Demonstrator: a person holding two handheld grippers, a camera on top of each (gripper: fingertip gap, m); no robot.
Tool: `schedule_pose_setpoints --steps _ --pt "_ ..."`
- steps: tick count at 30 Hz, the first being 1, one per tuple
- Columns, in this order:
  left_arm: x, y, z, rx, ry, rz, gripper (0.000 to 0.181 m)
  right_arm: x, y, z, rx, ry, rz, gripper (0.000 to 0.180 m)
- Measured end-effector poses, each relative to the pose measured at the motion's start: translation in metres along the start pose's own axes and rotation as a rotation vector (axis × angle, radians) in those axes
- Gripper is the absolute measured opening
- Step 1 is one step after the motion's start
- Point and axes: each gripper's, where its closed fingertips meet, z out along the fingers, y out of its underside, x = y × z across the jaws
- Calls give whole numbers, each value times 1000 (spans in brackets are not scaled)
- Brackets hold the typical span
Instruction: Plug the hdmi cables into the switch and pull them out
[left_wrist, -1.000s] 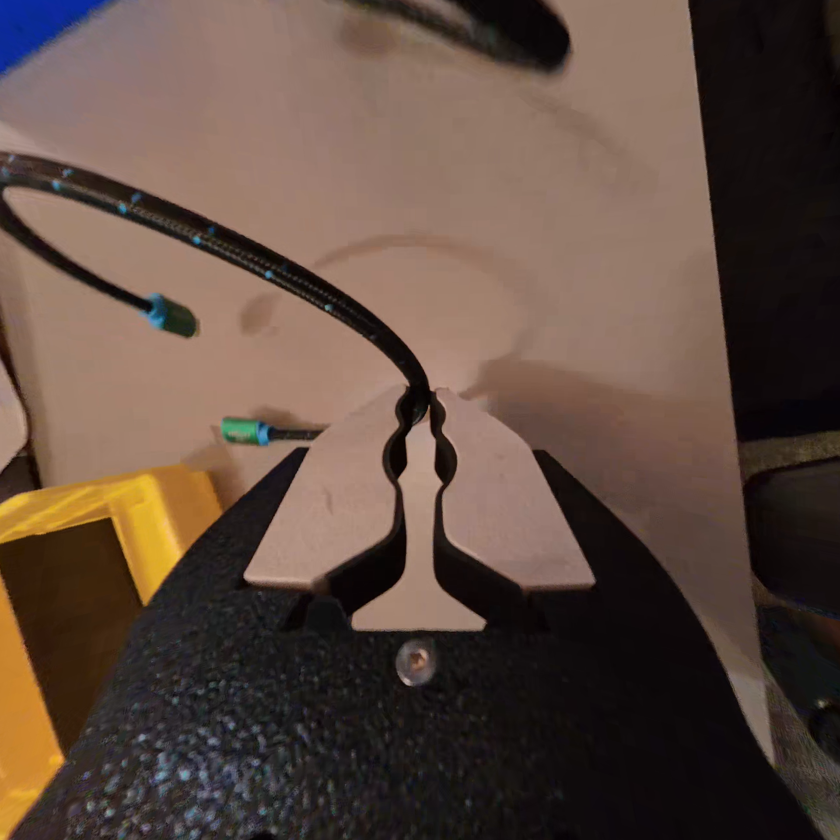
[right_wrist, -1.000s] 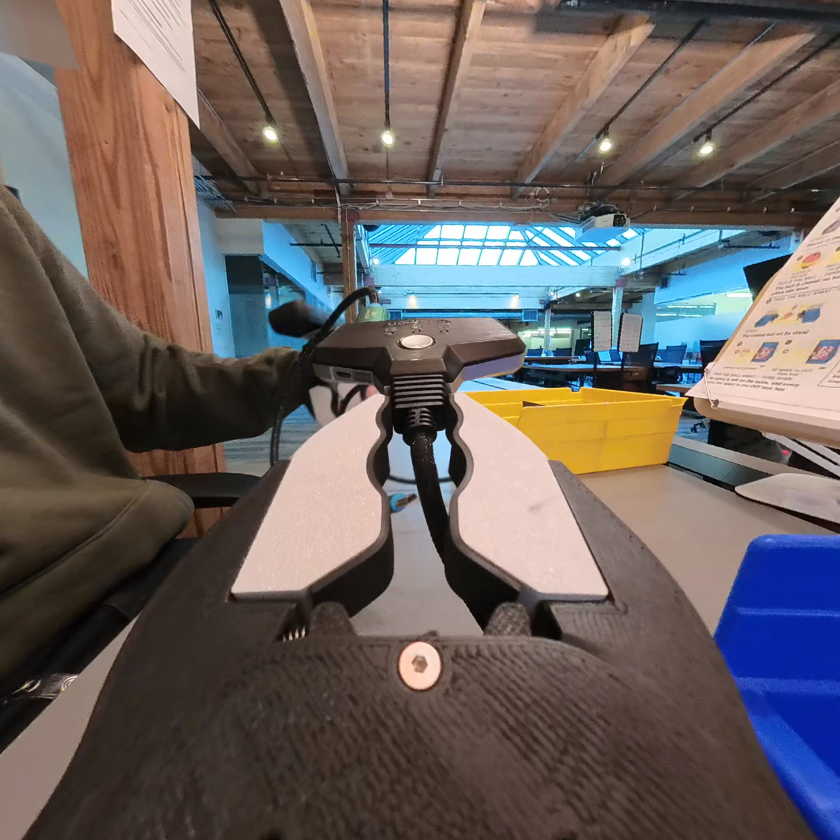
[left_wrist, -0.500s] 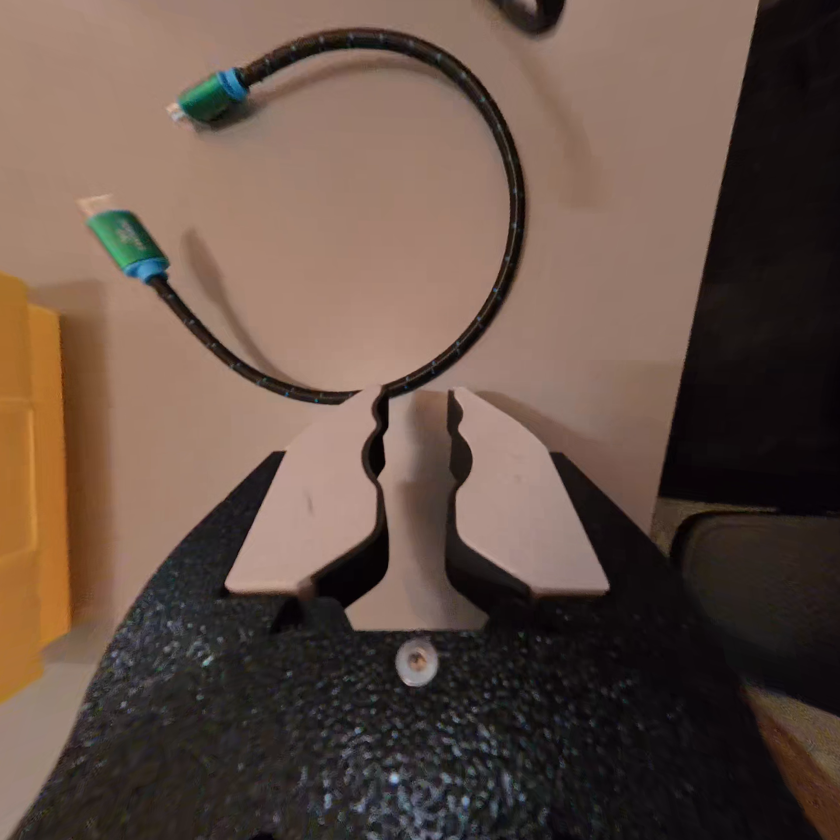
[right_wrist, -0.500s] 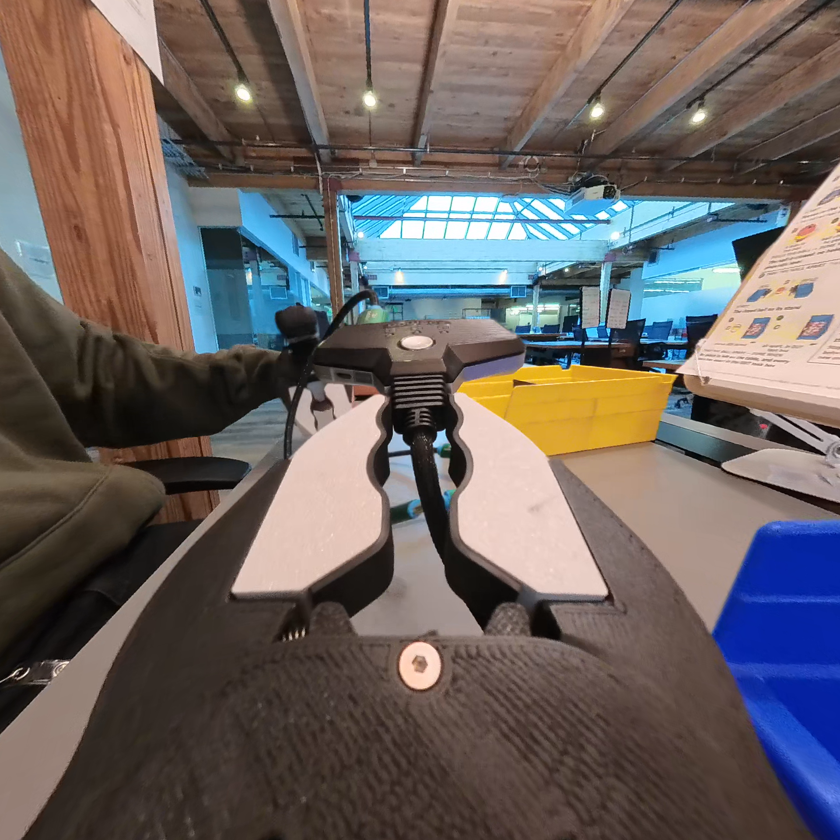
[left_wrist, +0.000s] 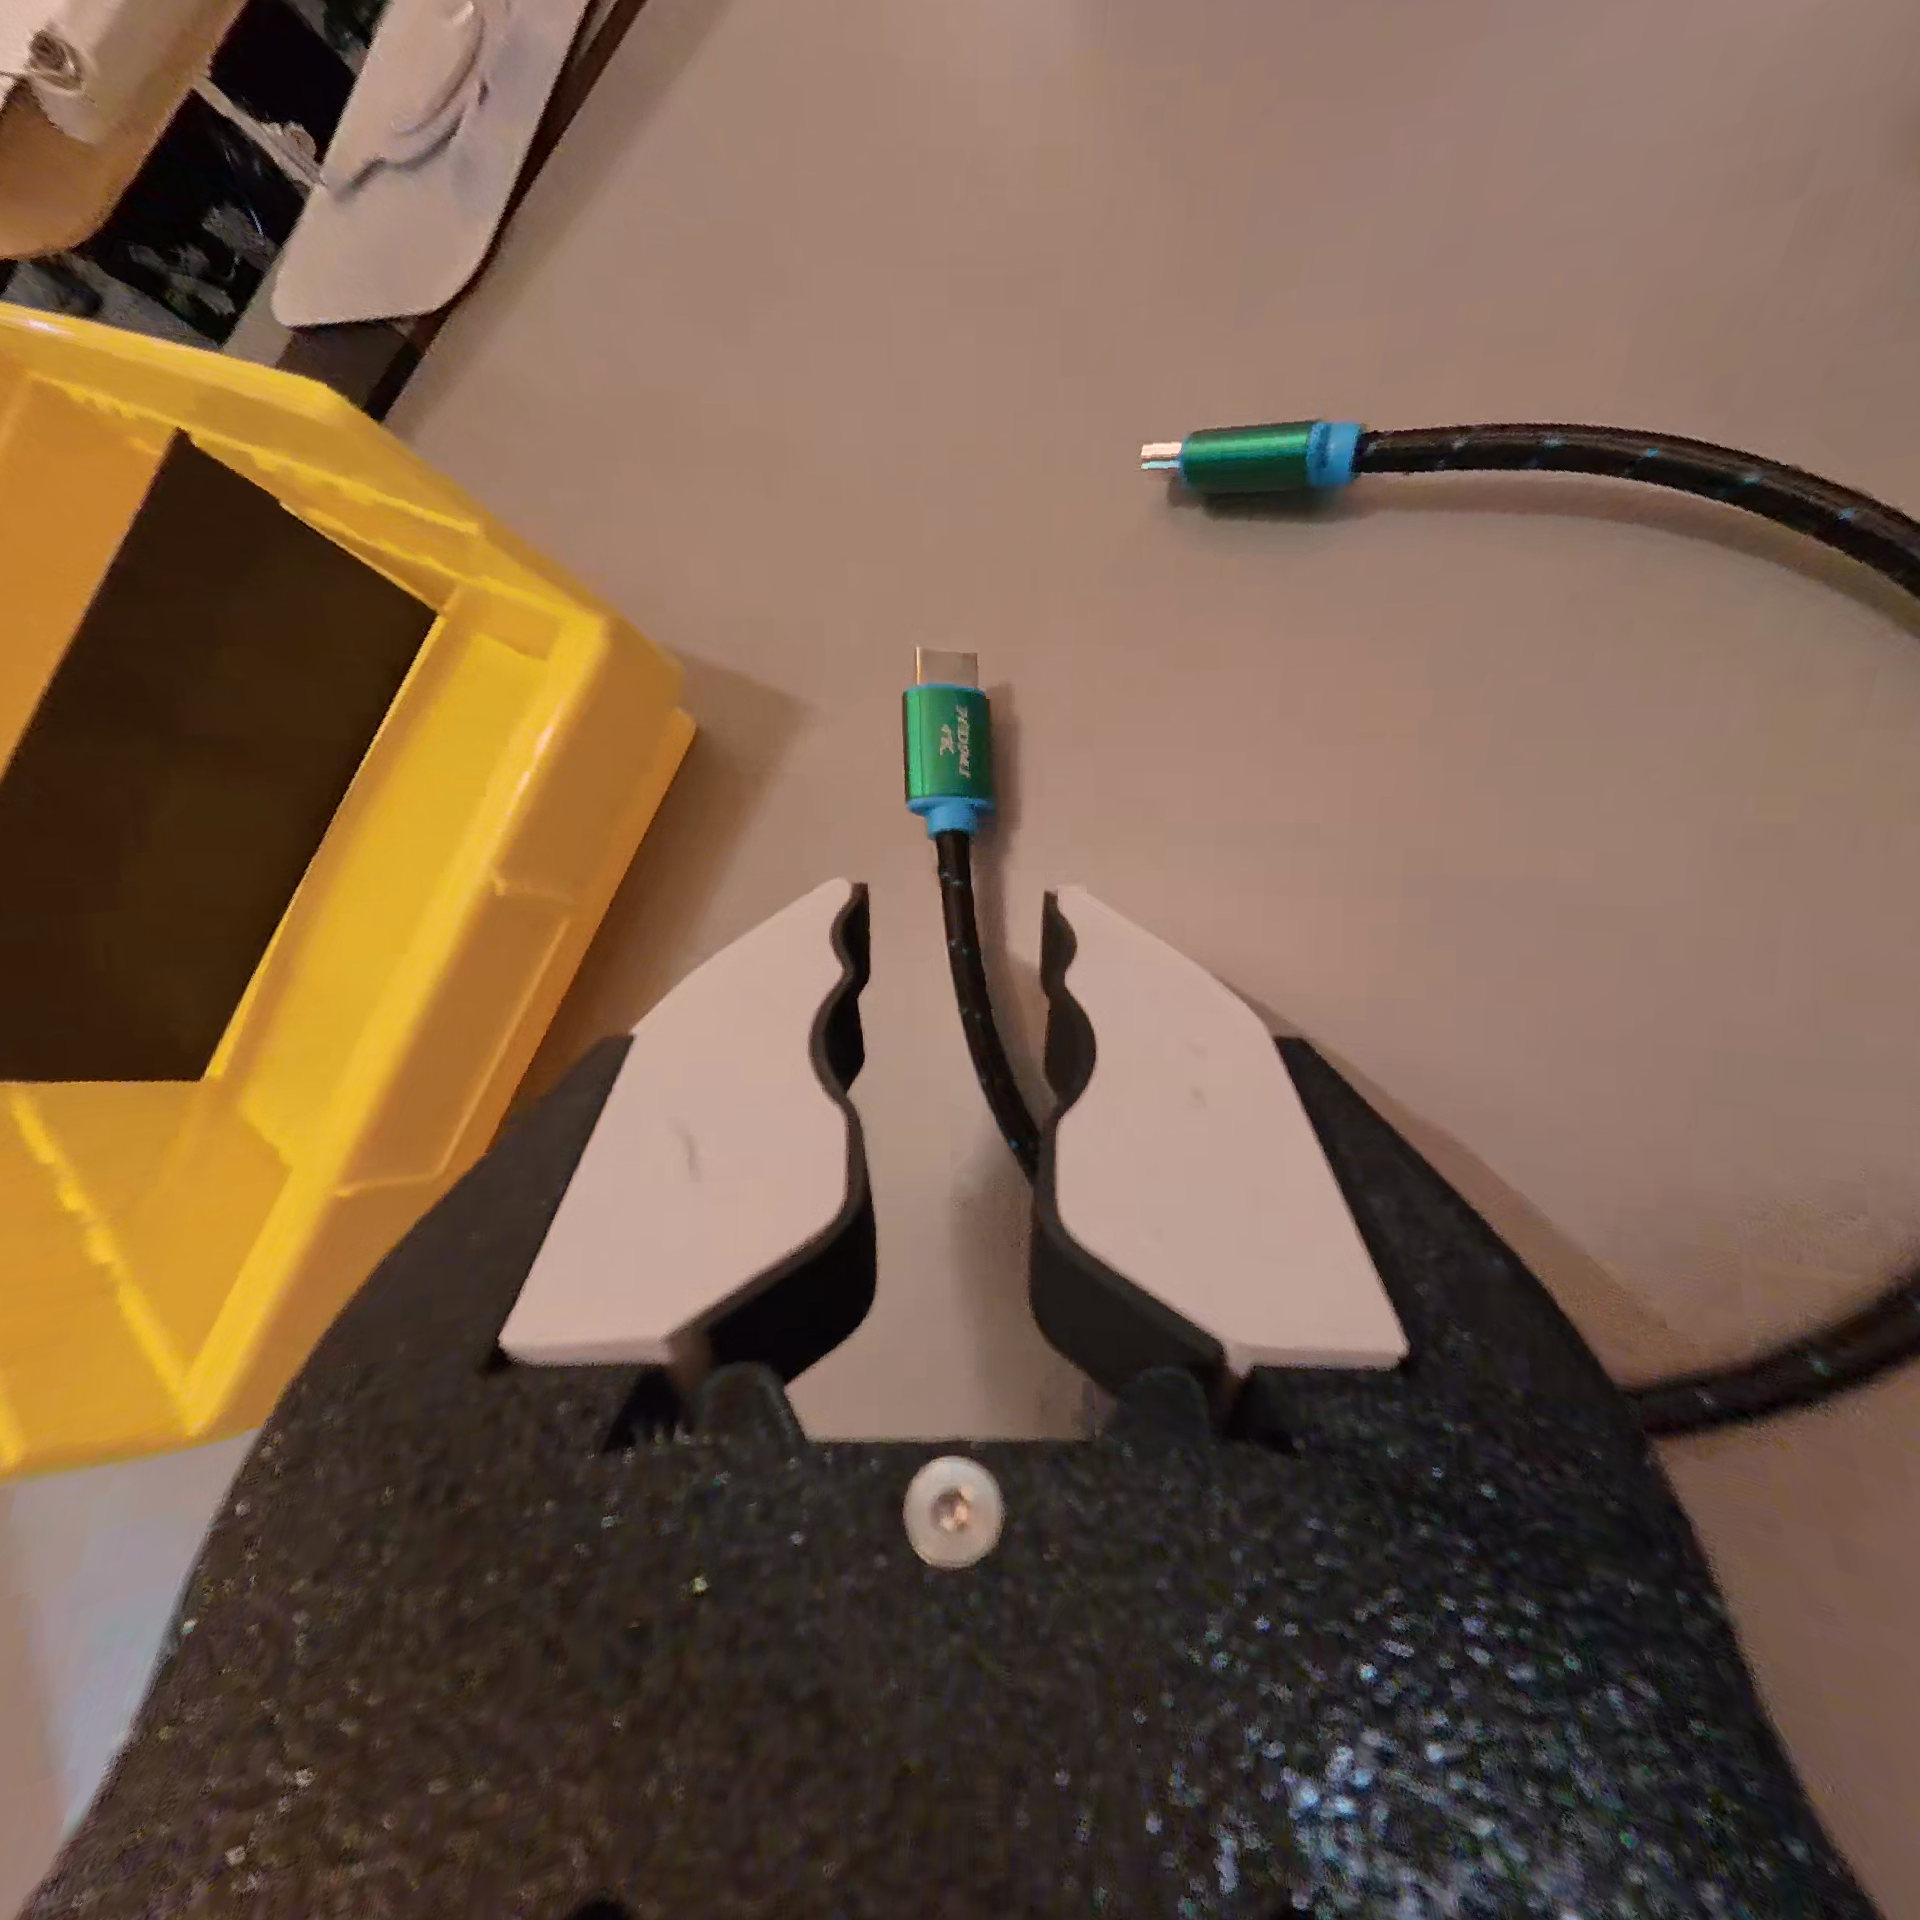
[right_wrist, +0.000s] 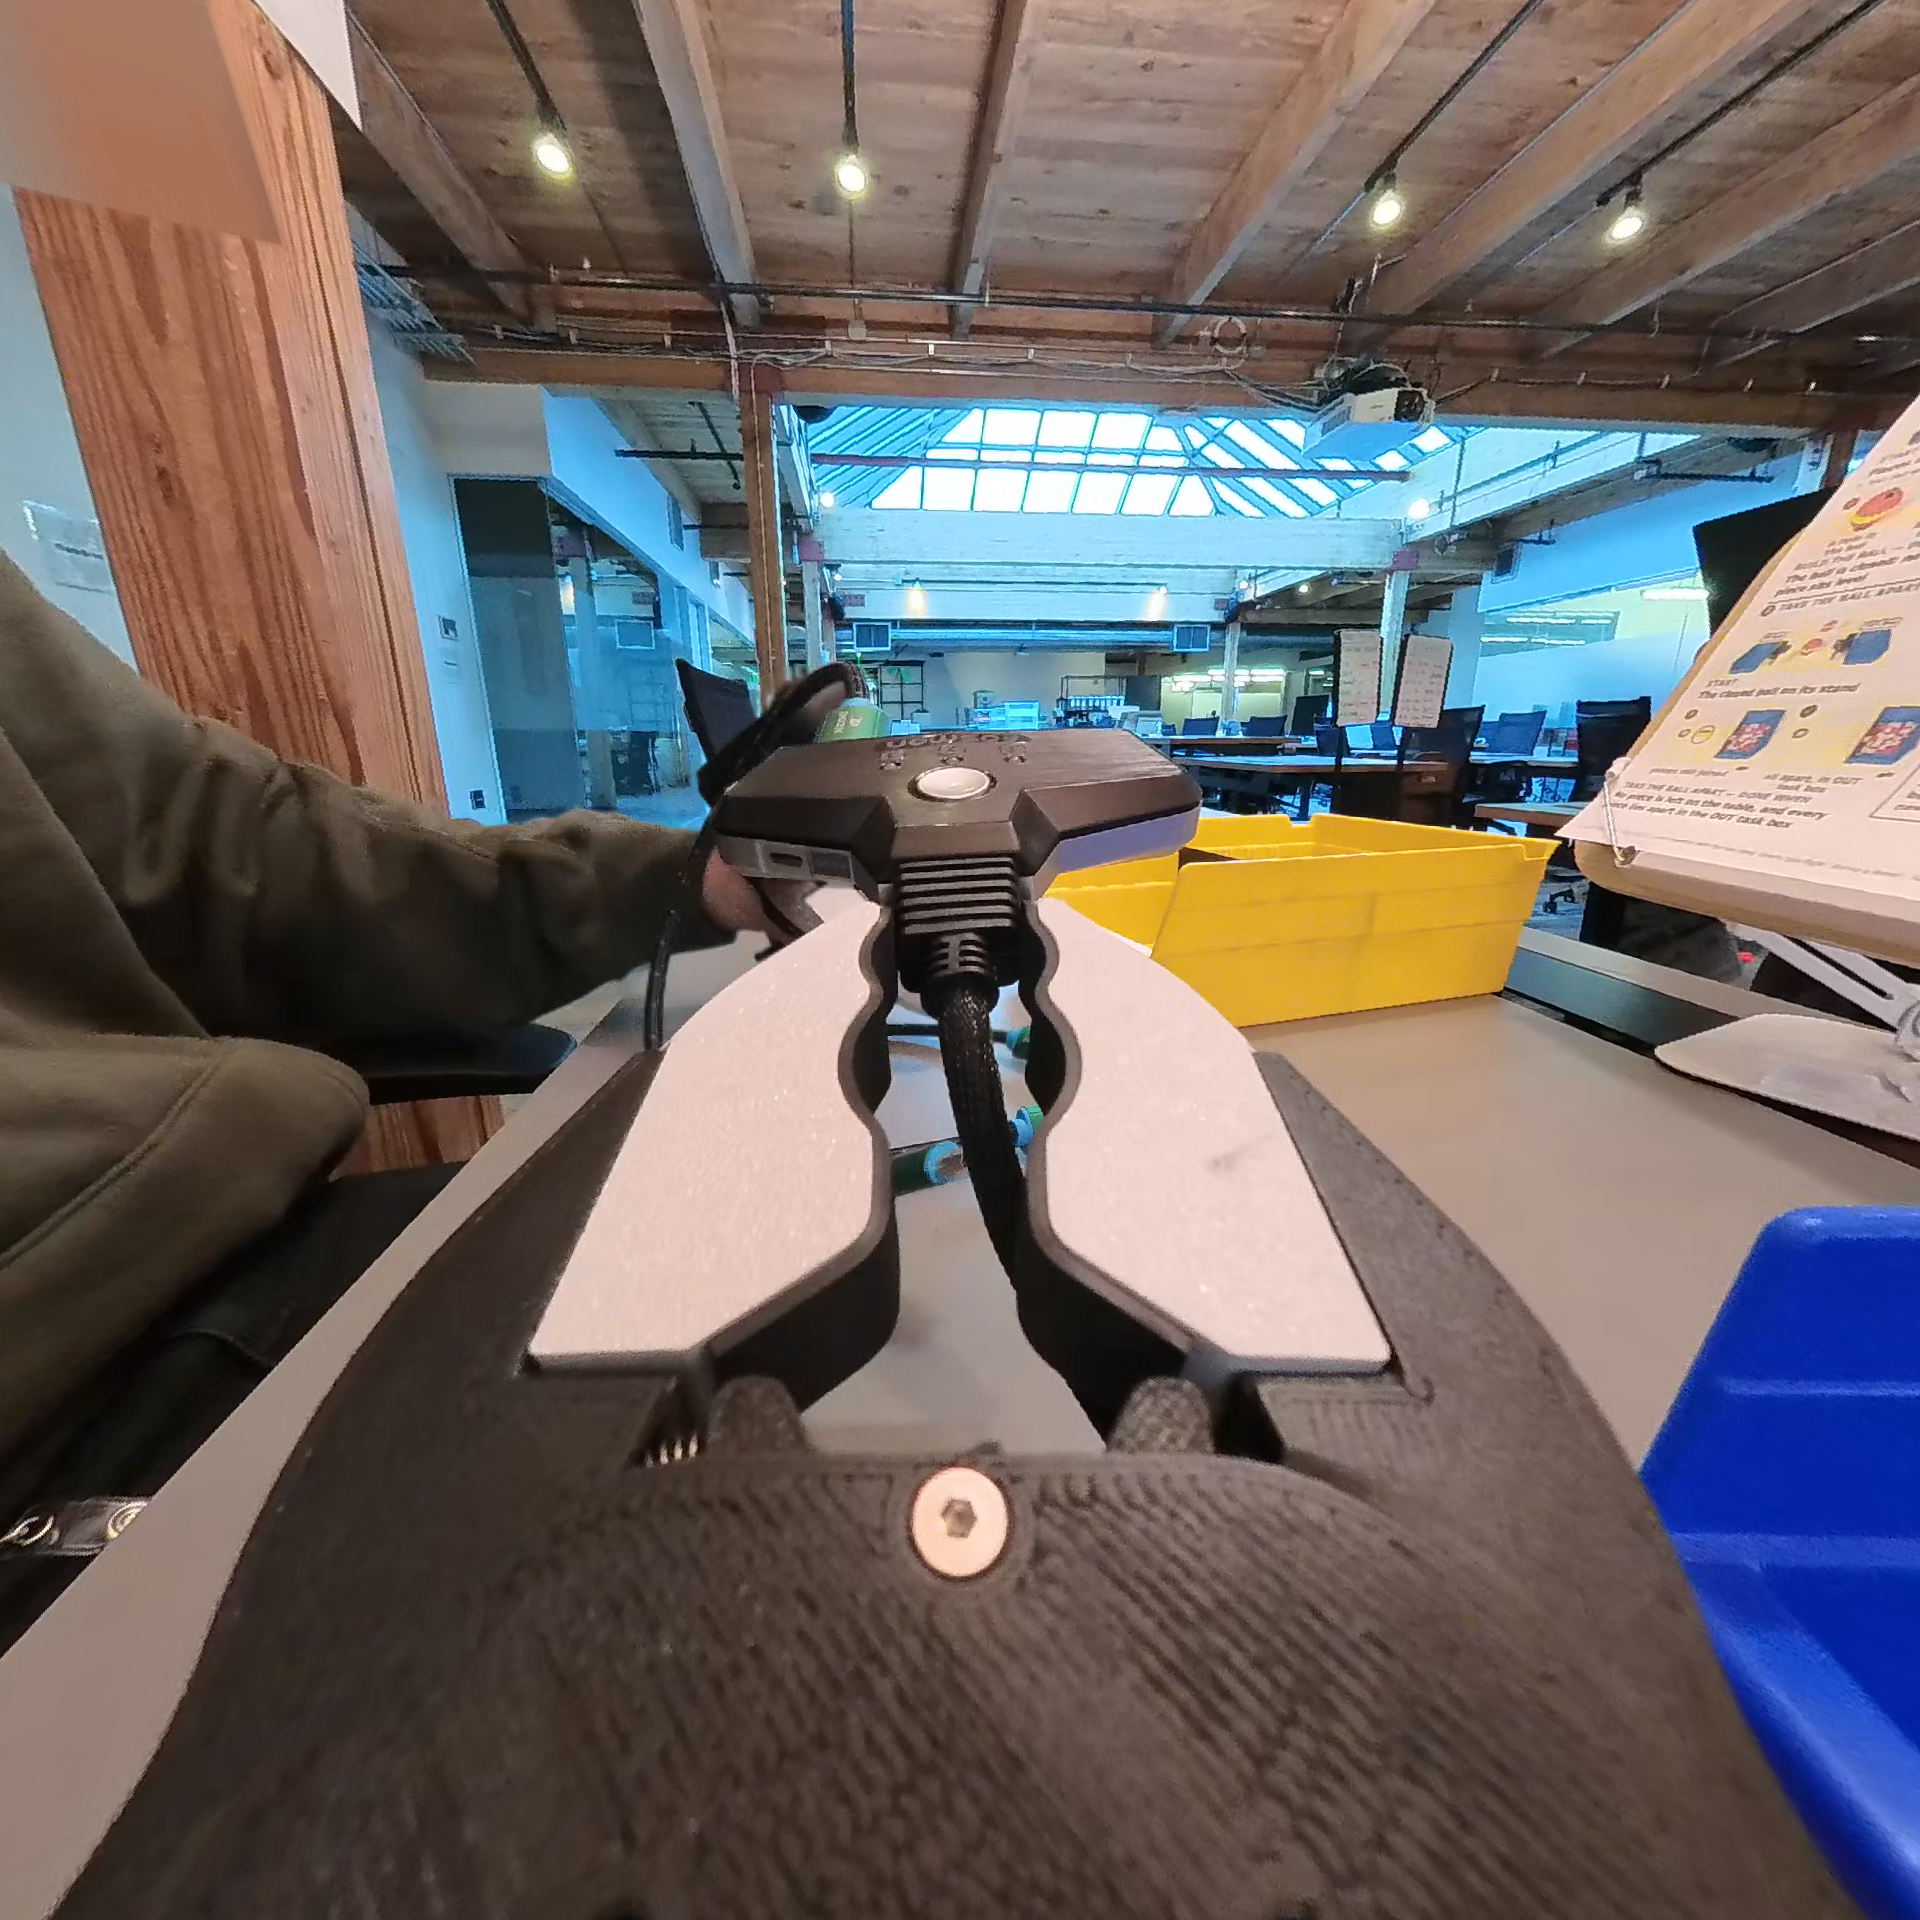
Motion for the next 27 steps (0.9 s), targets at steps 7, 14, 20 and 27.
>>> schedule_pose_setpoints --steps 7,14,20,27 --pt "-1 7 24 -43 -7 -40 30 -2 2 1 -14 -12 -3 22" --pt "-7 5 32 -67 -90 23 28 -1 2 2 -19 -16 7 22" --pt "-7 -4 36 -49 -135 68 29 -2 2 2 -17 -19 8 22" --pt "1 -12 41 -78 -119 136 32 -2 2 2 -15 -20 6 22"
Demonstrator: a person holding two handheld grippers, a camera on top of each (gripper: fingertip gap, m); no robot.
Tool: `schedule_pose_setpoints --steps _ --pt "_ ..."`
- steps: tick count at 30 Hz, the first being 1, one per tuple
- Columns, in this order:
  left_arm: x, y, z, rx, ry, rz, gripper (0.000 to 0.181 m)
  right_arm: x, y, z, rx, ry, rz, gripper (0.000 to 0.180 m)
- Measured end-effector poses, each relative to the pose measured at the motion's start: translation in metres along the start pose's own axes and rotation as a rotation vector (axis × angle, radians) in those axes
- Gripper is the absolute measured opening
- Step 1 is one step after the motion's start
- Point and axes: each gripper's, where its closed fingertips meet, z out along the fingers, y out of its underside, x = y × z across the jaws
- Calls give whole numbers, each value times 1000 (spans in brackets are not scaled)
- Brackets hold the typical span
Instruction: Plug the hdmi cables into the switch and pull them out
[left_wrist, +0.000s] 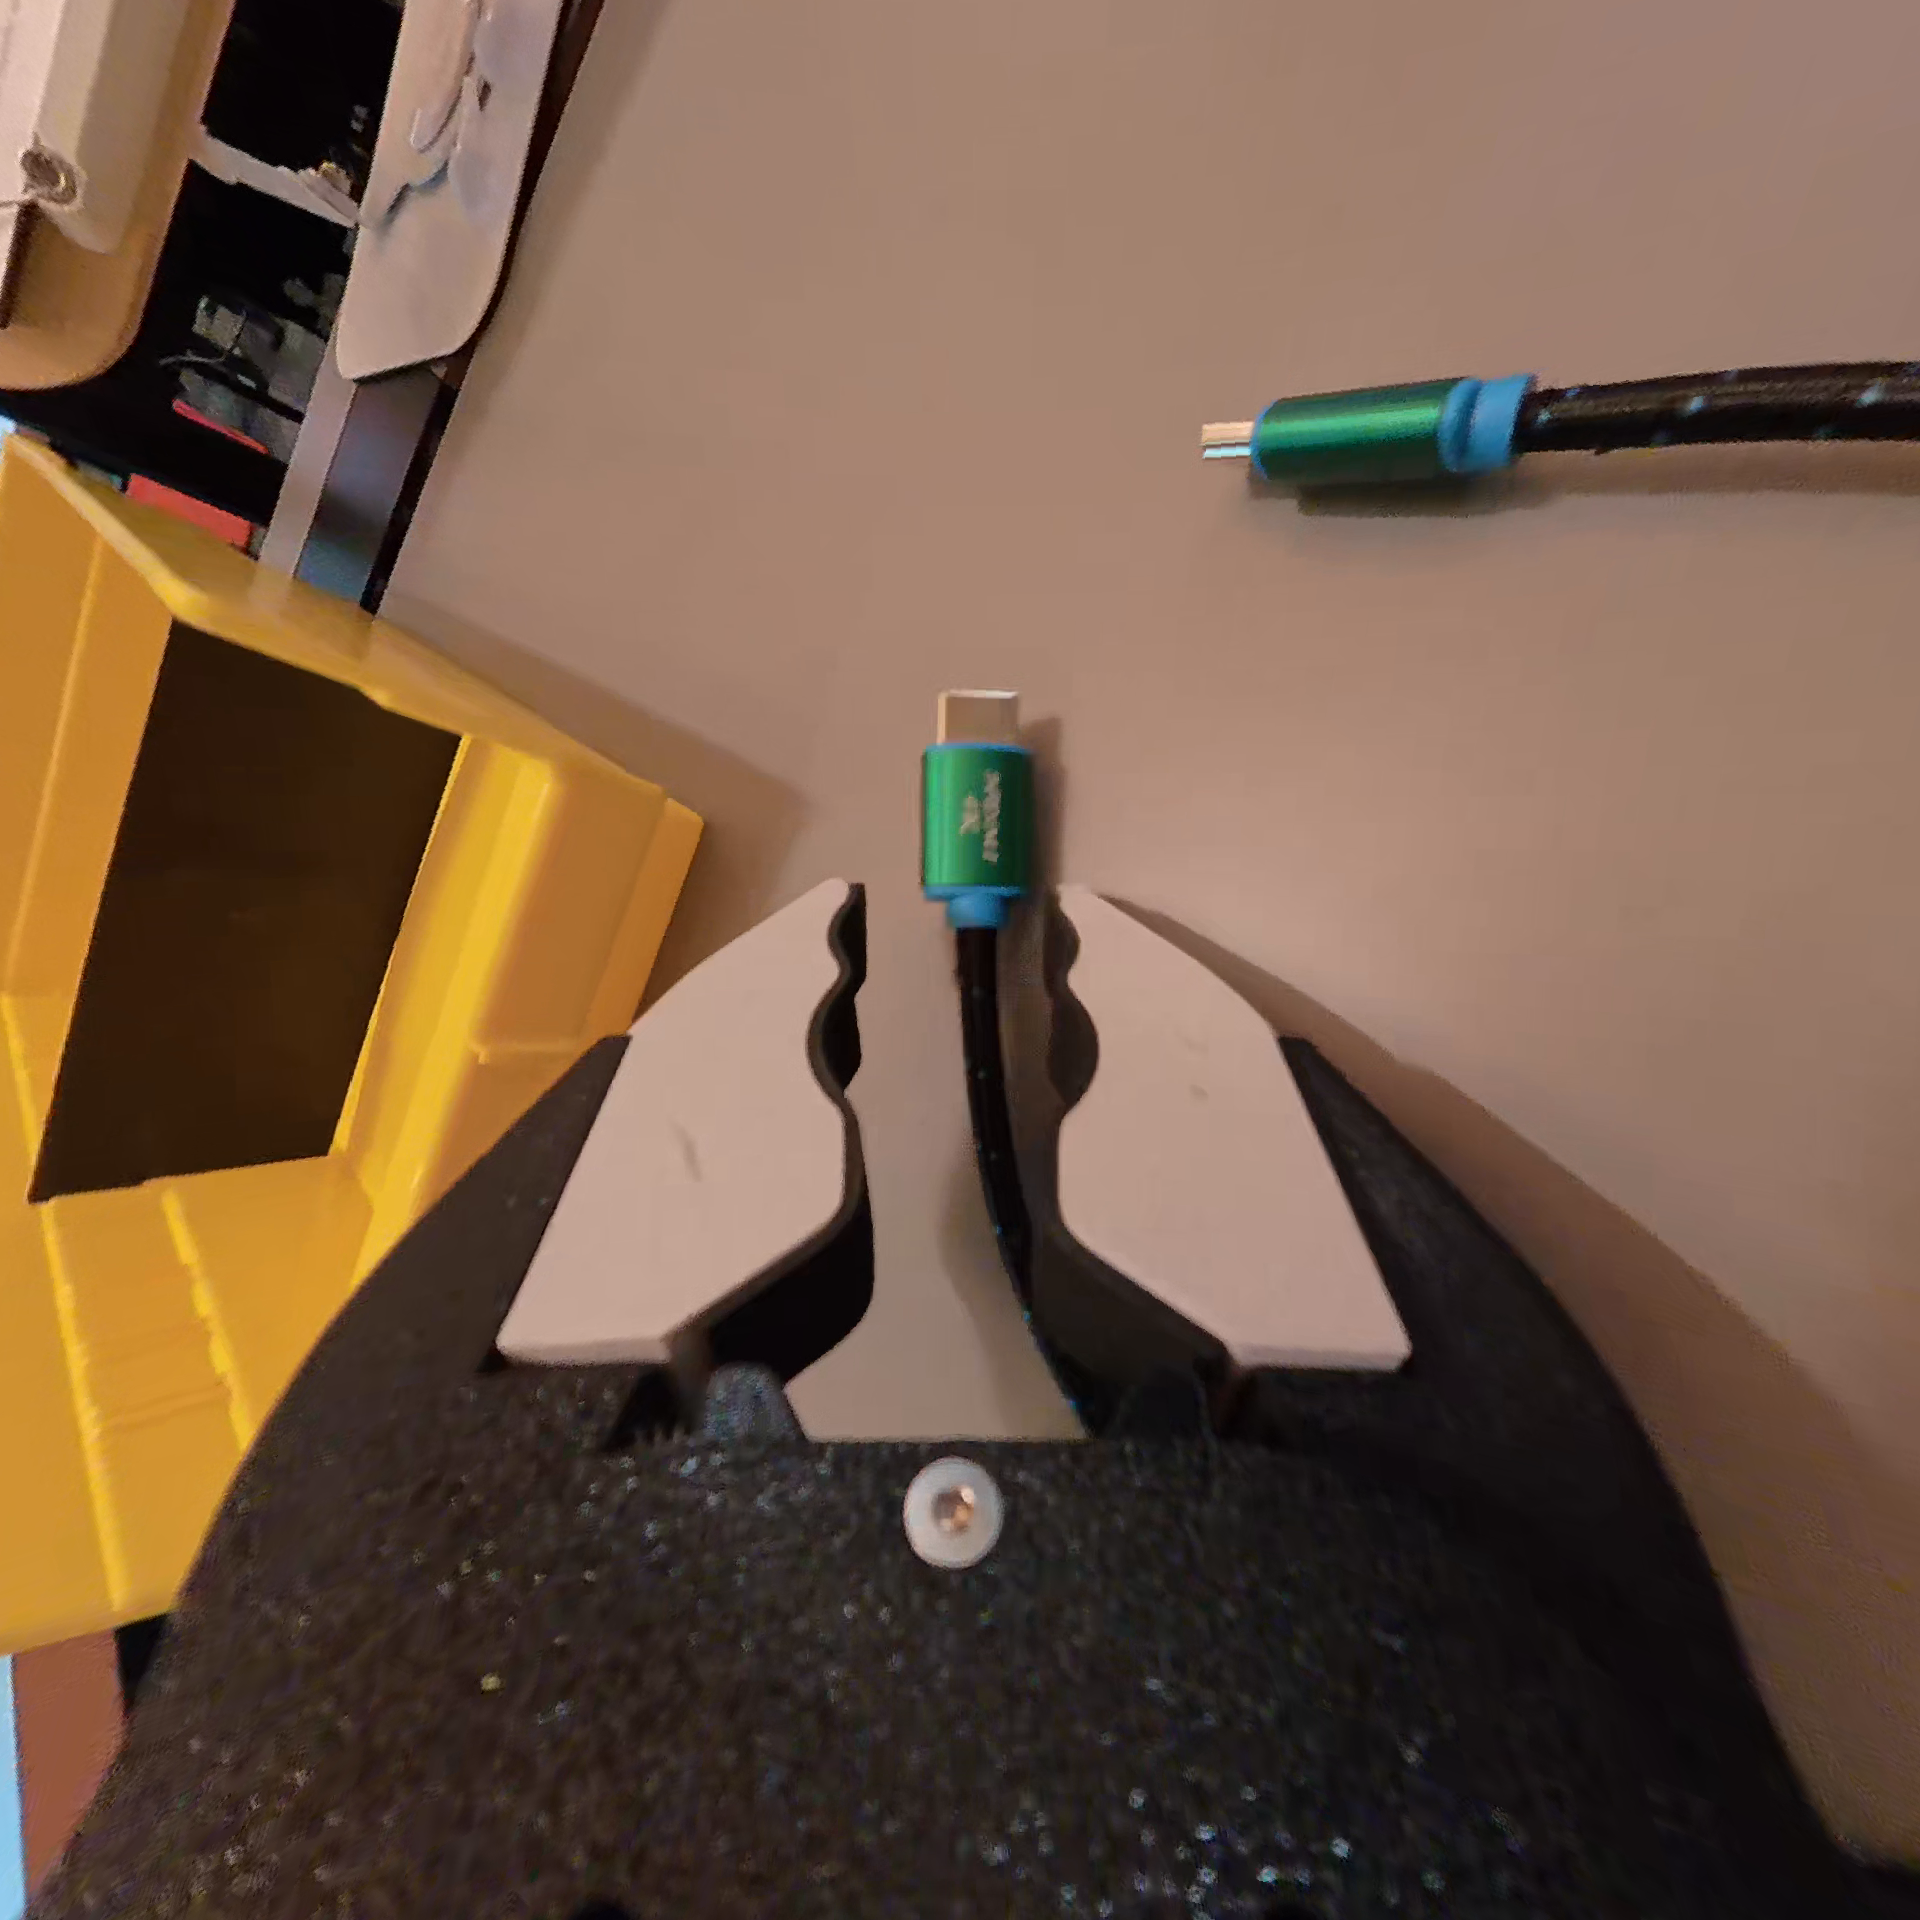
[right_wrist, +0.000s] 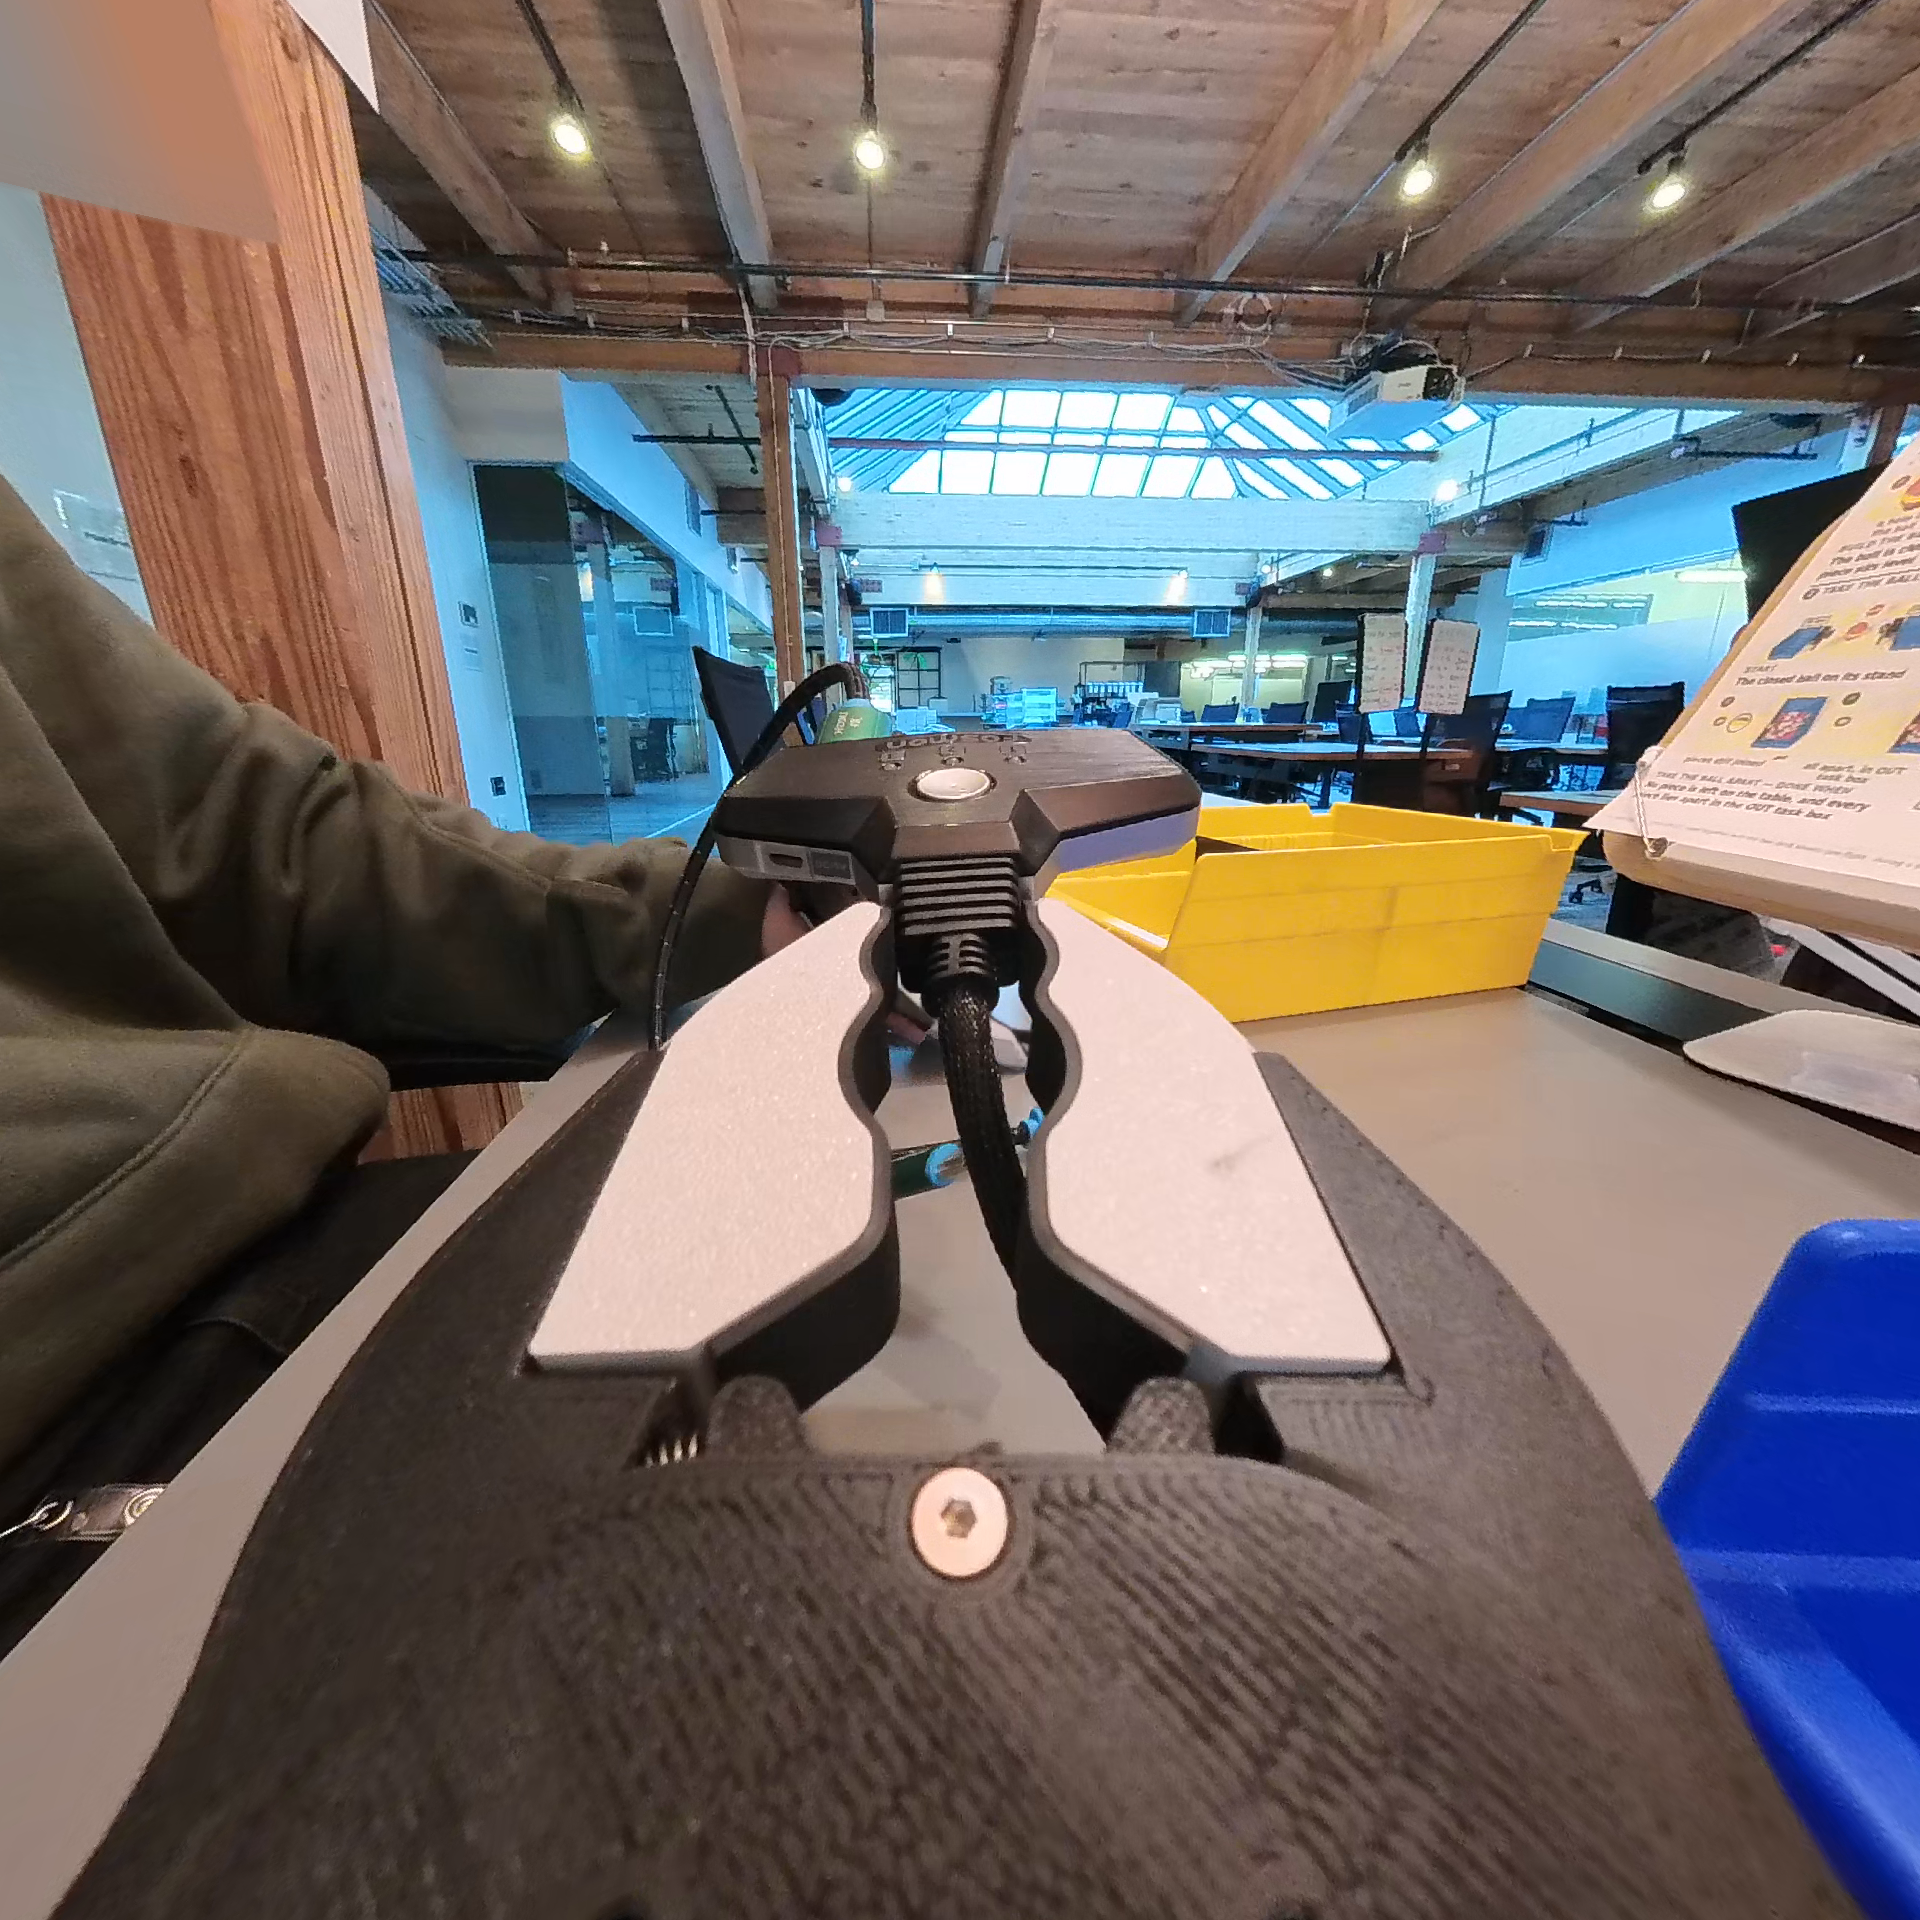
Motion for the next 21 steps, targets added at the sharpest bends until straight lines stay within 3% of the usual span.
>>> schedule_pose_setpoints --steps 9,15,21 --pt "-2 -3 5 -17 0 -55 33 -1 1 1 -5 -7 0 22" --pt "0 -3 7 -41 -9 -50 20 -1 1 1 -7 -8 0 22" --pt "-3 -1 8 -36 -11 -107 20 -2 1 1 -11 -9 -2 22"
